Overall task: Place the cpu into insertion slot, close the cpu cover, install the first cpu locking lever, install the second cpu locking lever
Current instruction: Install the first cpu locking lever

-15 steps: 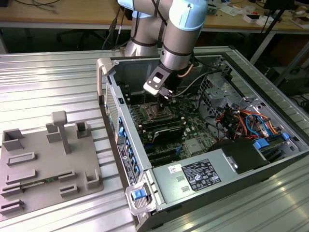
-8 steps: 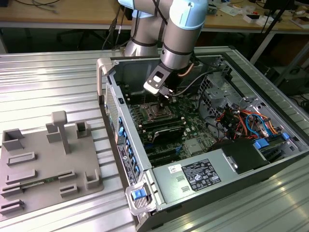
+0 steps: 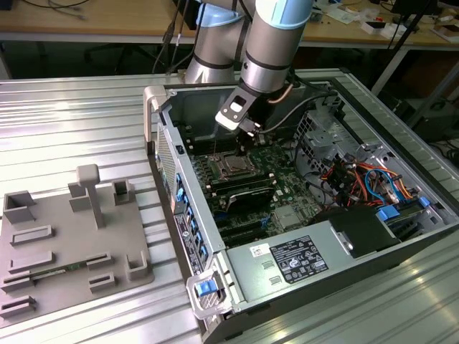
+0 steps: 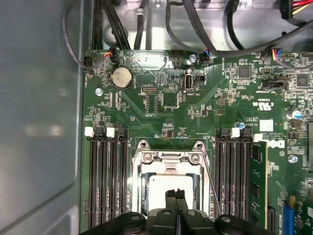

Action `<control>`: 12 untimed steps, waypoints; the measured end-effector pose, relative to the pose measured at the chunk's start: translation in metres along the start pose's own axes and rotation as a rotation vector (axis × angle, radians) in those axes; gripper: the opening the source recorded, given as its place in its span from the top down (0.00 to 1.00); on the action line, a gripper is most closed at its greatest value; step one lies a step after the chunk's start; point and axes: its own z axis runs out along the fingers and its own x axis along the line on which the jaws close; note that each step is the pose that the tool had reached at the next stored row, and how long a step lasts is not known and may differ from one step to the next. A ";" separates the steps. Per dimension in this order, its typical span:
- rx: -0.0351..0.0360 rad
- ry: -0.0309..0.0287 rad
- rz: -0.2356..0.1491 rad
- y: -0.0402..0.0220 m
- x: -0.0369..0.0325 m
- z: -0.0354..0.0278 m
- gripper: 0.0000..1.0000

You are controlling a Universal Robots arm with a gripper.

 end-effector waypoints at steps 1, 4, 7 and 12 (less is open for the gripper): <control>-0.0002 0.0003 -0.005 0.0000 0.0000 -0.0001 0.89; -0.0007 0.0014 -0.049 0.0000 0.0000 -0.0002 0.89; -0.0012 0.0021 -0.103 -0.0003 0.0000 -0.0002 0.89; -0.0012 0.0012 -0.114 -0.0001 -0.0001 -0.0067 0.89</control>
